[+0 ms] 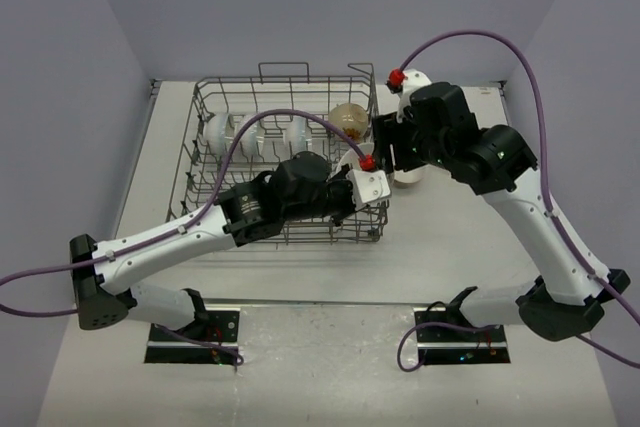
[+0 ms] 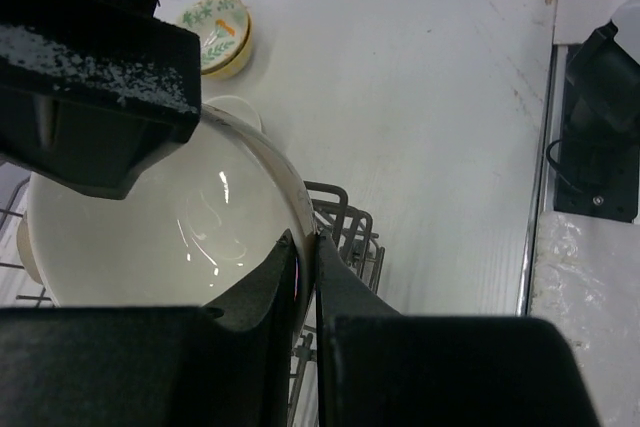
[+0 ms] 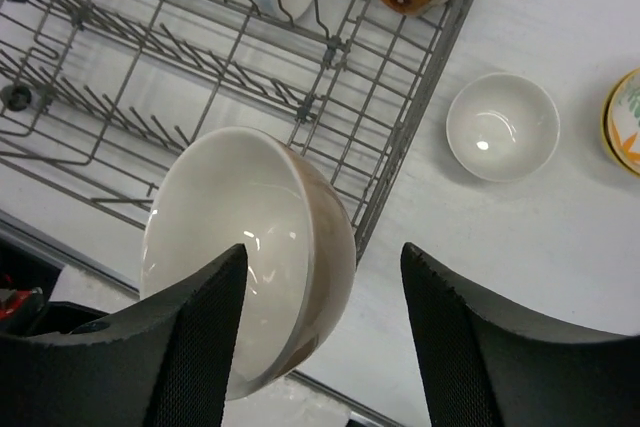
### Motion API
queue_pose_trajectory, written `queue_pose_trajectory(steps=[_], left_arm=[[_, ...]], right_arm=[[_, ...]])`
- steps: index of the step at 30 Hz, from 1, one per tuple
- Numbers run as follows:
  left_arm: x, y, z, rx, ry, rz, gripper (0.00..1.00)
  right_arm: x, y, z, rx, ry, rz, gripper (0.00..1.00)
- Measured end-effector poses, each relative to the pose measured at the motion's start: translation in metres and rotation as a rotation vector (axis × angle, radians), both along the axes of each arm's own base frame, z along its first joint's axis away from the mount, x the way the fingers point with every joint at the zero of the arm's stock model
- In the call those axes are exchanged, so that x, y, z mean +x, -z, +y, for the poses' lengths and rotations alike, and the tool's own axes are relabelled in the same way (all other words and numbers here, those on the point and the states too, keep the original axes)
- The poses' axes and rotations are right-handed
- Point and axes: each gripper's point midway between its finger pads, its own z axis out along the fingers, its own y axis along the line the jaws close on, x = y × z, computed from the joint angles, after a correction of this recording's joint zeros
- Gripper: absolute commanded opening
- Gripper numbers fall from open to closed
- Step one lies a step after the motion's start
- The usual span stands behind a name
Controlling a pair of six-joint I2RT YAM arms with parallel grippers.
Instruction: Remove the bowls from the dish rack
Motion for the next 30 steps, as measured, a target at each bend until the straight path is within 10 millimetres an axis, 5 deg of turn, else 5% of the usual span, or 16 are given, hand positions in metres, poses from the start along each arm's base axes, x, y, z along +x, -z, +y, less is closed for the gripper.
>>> queue_pose_trajectory(steps=[3,7,9,10,11,12,16,18,22,27,30], left_arm=[[-0.007,0.008,-0.004,0.047,0.013,-0.006,0.0],[-0.015,0.01,-0.013,0.091,0.029,-0.026,0.0],[-0.019,0.007,-0.015,0.092,0.035,-0.039,0.0],[-0.021,0.005,-0.016,0.093,0.037,-0.047,0.0],[-0.023,0.003,-0.017,0.094,0.042,-0.058,0.0],[-0.025,0.001,-0.018,0.091,0.049,-0.06,0.0],[-0.03,-0.005,-0.019,0.096,0.053,-0.087,0.0],[-0.027,-0.006,-0.018,0.1,0.038,-0.1,0.49],[-0.011,-0.021,-0.015,0.066,-0.063,-0.14,1.0],[-0.001,-0.038,-0.004,0.006,-0.173,-0.13,1.0],[0.004,-0.059,0.023,-0.082,-0.3,-0.088,1.0]], right_arm=[[-0.004,0.016,-0.005,-0.045,0.003,0.042,0.52],[-0.012,0.033,-0.013,-0.098,0.01,0.098,0.5],[-0.014,0.038,-0.015,-0.11,0.01,0.112,0.38],[-0.015,0.04,-0.015,-0.116,0.008,0.118,0.28],[-0.016,0.043,-0.015,-0.118,0.007,0.126,0.06],[-0.015,0.044,-0.016,-0.126,0.01,0.125,0.0],[-0.02,0.052,-0.019,-0.158,0.002,0.151,0.0],[-0.018,0.049,-0.02,-0.148,0.014,0.133,0.0],[-0.021,0.044,-0.023,-0.113,0.033,0.106,0.0],[-0.009,0.032,-0.035,-0.053,0.103,0.071,0.0],[0.024,0.029,-0.073,-0.007,0.269,0.059,0.0]])
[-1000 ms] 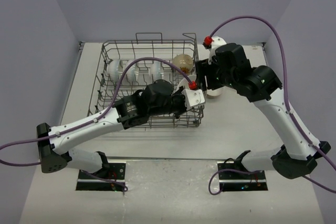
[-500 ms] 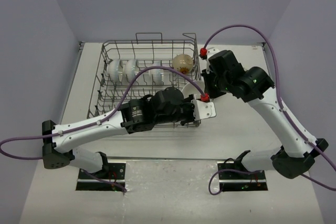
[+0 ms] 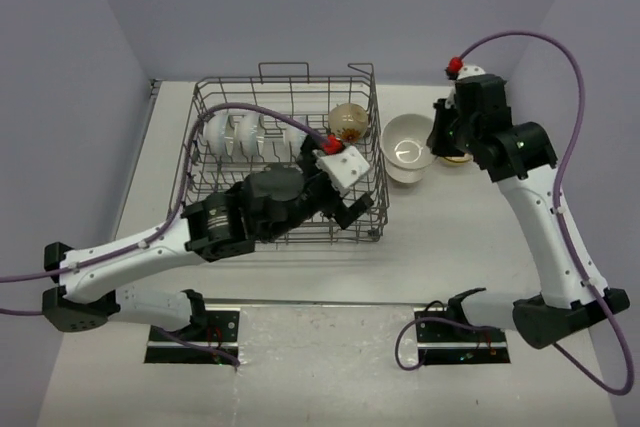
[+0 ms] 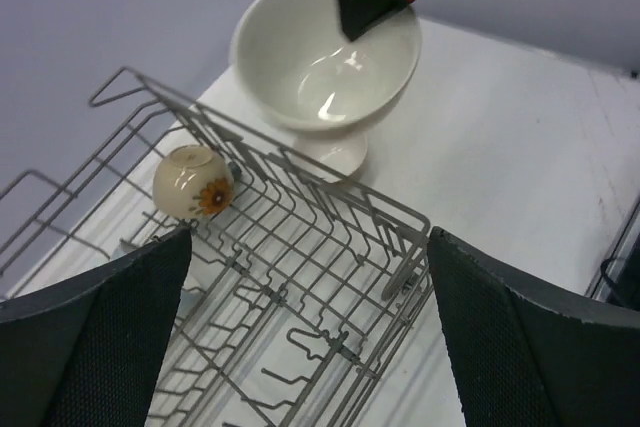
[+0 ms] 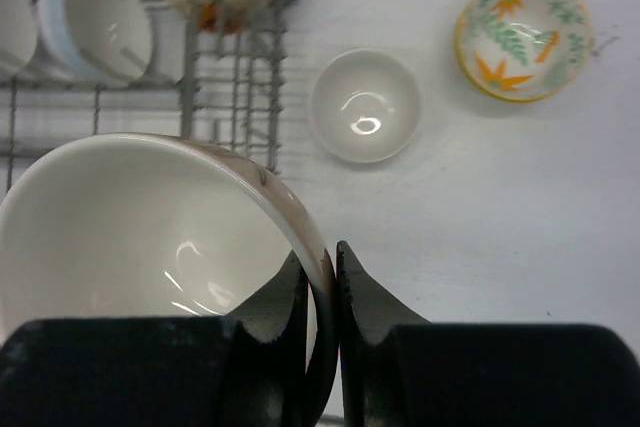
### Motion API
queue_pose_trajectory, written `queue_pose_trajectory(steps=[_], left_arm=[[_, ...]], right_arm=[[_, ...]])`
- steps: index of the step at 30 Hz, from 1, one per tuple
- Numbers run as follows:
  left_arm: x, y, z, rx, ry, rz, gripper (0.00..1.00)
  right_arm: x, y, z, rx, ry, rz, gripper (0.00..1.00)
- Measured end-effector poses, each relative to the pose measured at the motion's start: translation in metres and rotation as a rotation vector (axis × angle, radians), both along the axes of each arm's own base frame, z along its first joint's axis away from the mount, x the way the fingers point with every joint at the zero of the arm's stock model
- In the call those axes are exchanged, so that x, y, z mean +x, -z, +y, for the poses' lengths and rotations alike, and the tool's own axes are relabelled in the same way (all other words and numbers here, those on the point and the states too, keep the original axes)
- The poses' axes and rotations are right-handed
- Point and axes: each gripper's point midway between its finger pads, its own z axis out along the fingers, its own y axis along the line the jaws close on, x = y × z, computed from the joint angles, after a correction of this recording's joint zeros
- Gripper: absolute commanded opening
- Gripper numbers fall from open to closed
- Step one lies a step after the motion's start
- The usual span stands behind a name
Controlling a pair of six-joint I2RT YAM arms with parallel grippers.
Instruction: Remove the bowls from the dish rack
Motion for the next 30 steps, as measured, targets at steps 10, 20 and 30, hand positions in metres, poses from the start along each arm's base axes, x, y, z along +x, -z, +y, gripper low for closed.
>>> queue_pose_trajectory(steps=[10,20,30], left_arm=[[-0.001,-0.059,0.185,-0.504,-0.534,0.186,1.0],[-0.006,-0.004,0.253,-0.48,-0.808,0.28,1.0],[0.0,0.03,0.218,-0.358,-0.802,0.295,1.0]], right_arm=[[0.107,0.067,-0.074,0.019,0.331,0.068,0.0],[0.115,0.21,-0.057,0.074,0.337,0.29,0.0],[0.127,0.215,-0.055,0.093,0.338,0.246,0.0]])
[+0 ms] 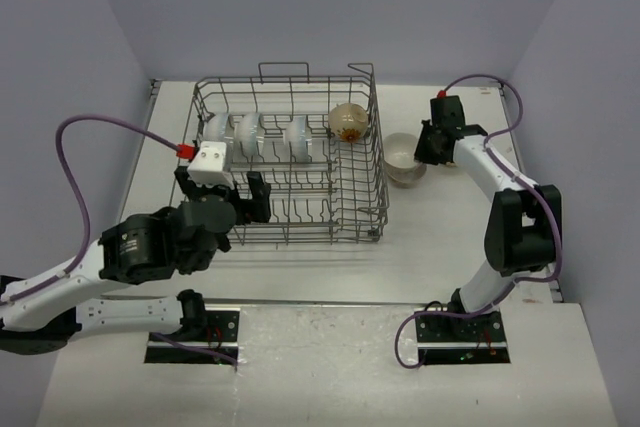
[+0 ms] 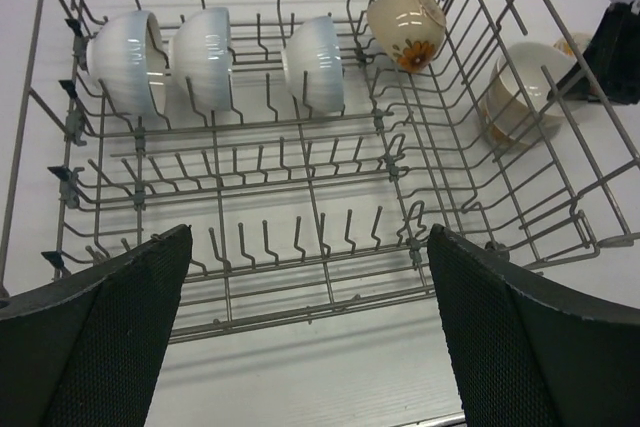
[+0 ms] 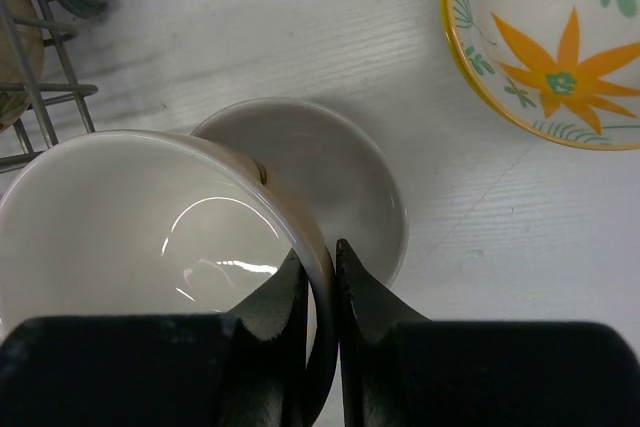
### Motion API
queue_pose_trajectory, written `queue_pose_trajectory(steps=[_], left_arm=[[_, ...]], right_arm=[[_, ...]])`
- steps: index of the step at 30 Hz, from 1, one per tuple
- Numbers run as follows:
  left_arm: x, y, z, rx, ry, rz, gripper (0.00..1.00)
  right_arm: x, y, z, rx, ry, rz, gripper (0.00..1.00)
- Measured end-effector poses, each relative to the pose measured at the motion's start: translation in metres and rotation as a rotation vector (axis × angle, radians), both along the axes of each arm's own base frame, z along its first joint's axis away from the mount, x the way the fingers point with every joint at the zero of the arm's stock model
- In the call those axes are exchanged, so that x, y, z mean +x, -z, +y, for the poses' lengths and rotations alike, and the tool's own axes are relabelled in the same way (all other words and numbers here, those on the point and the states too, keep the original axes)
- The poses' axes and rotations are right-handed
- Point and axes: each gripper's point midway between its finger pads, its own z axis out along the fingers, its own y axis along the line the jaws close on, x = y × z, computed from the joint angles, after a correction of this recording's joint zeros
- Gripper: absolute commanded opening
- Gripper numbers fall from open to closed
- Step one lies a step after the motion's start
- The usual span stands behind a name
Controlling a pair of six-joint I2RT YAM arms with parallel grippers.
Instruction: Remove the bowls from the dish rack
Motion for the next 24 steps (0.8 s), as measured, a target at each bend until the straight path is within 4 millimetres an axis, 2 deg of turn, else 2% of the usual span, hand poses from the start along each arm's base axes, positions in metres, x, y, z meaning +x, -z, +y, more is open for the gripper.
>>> queue_pose_trajectory(steps=[6,14,15,16,19,22,23,24], left_arm=[[0.003,0.015,-0.03,0.042,0.058,0.033,1.0],[0.006,0.018,-0.044,0.022,0.105,0.034,1.0],[0.006,0.02,-0.045,0.024,0.111,0.037,1.0],[0.007,0.021,-0.047,0.022,0.114,0.039,1.0],[0.009,0.027,-0.05,0.025,0.124,0.047,1.0],[0.011,0.029,-0.053,0.033,0.134,0.052,1.0],[0.012,0.029,-0.053,0.031,0.135,0.052,1.0],[0.013,0.028,-0.053,0.029,0.134,0.051,1.0]], right_arm=[[0.003,0.01,-0.001,-0.011,0.004,0.013,0.0],[0.004,0.016,-0.008,-0.034,0.019,0.019,0.02],[0.003,0.017,-0.01,-0.034,0.023,0.02,0.05],[0.003,0.019,-0.012,-0.033,0.026,0.022,0.14],[-0.001,0.026,-0.019,-0.033,0.039,0.037,0.19],[-0.001,0.026,-0.021,-0.029,0.04,0.036,0.19],[-0.001,0.026,-0.021,-0.026,0.039,0.035,0.21],[0.0,0.026,-0.019,-0.019,0.034,0.032,0.3]])
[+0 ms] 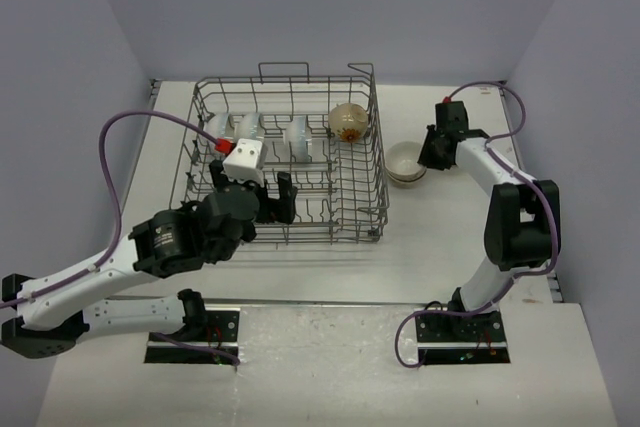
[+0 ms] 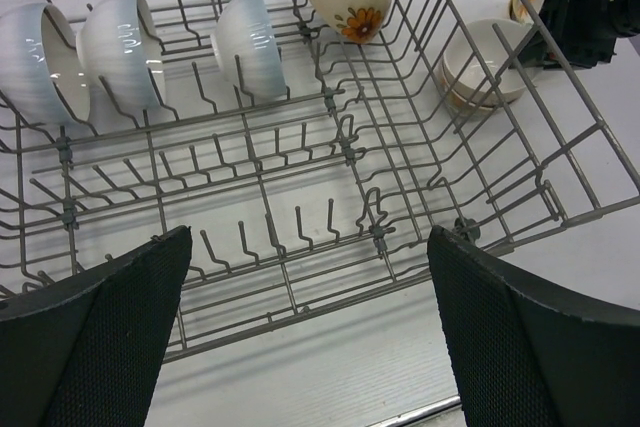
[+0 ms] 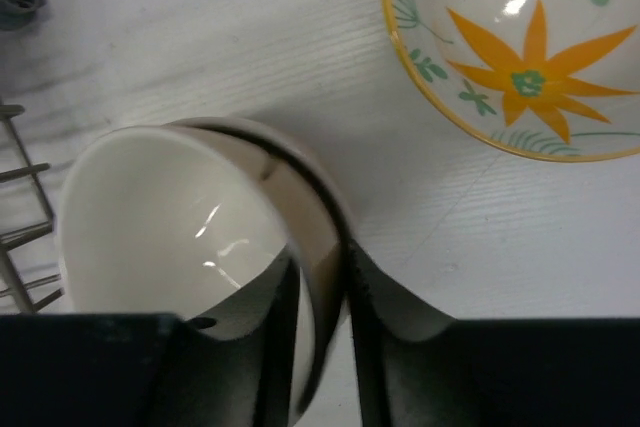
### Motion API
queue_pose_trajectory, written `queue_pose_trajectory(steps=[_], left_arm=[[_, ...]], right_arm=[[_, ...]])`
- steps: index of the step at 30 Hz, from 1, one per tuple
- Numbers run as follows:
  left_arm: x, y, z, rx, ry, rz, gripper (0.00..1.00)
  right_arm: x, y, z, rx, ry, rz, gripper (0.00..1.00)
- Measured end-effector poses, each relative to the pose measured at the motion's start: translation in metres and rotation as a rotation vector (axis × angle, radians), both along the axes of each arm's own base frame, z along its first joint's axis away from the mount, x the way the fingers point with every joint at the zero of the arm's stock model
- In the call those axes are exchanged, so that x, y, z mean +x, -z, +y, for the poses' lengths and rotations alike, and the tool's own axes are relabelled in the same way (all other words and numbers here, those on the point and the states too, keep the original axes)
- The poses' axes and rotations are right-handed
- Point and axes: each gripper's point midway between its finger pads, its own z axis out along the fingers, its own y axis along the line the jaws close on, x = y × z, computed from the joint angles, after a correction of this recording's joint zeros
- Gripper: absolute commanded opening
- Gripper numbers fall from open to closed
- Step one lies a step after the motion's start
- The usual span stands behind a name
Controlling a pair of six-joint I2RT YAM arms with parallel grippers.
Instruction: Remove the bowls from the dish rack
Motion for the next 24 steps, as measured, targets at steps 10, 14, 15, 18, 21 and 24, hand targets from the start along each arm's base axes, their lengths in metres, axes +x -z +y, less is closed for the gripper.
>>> queue_pose_trajectory(steps=[10,14,15,18,21,24], left_arm=[[0.004,0.001,0.004,-0.011,0.004,0.001,1.0],[0.009,0.013,-0.002,0.002,0.013,0.02,1.0],[0.011,0.017,-0.003,0.009,0.017,0.027,1.0],[0.015,0.027,-0.008,0.023,0.03,0.045,1.0],[0.017,0.032,-0.013,0.026,0.046,0.057,1.0],[0.017,0.033,-0.017,0.023,0.062,0.061,1.0]], right_arm=[[-0.001,-0.002,0.002,0.011,-0.003,-0.021,0.47],[-0.012,-0.007,-0.001,0.008,0.005,-0.03,0.33],[-0.013,-0.009,-0.001,0.008,0.007,-0.034,0.31],[-0.016,-0.012,-0.001,0.013,0.012,-0.045,0.24],[-0.018,-0.009,-0.001,0.019,0.013,-0.043,0.2],[-0.019,-0.006,-0.001,0.024,0.019,-0.04,0.15]])
